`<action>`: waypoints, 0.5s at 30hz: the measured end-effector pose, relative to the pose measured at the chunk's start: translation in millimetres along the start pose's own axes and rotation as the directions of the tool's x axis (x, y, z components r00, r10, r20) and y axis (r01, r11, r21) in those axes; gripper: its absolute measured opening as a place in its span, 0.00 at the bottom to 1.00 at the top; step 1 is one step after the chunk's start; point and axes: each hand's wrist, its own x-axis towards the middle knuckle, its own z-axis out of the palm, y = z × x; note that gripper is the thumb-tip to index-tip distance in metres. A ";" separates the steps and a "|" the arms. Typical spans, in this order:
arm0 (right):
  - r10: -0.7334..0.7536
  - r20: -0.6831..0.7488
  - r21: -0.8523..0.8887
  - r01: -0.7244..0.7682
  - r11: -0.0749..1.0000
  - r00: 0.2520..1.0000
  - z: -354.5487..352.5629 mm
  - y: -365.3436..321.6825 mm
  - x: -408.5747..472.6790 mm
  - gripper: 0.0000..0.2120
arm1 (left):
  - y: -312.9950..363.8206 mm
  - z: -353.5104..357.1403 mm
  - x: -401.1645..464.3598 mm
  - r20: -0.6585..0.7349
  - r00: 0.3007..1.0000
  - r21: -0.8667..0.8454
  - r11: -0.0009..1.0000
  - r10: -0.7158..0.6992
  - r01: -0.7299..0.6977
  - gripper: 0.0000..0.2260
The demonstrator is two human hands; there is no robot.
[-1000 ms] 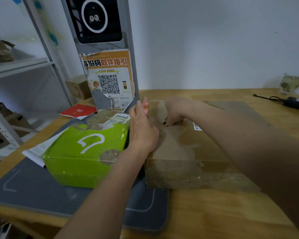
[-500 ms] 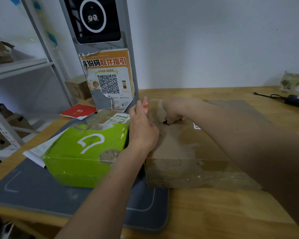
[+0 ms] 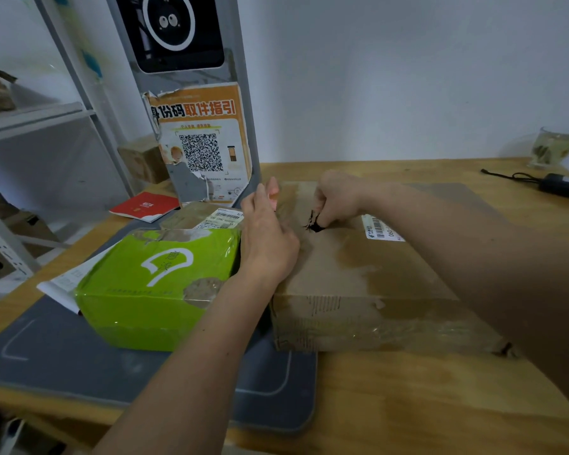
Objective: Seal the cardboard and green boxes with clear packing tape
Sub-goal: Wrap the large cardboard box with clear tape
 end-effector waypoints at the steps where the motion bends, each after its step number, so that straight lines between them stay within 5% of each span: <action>1: 0.004 0.026 0.059 -0.006 0.998 1.000 -3.6 2.4 -0.6 0.06 | 0.4 -0.3 -0.3 0.000 1.000 0.000 1.000 0.001 -0.001 0.29; 6: -0.021 0.100 0.038 0.017 0.999 0.995 -6.5 7.6 -7.1 0.14 | -2.0 2.0 2.0 0.009 1.000 0.036 0.999 -0.017 0.017 0.30; 15: -0.033 0.211 -0.128 0.061 0.990 0.977 -4.8 1.8 -13.0 0.12 | -5.3 4.2 4.2 0.022 0.999 0.067 0.997 -0.044 0.042 0.32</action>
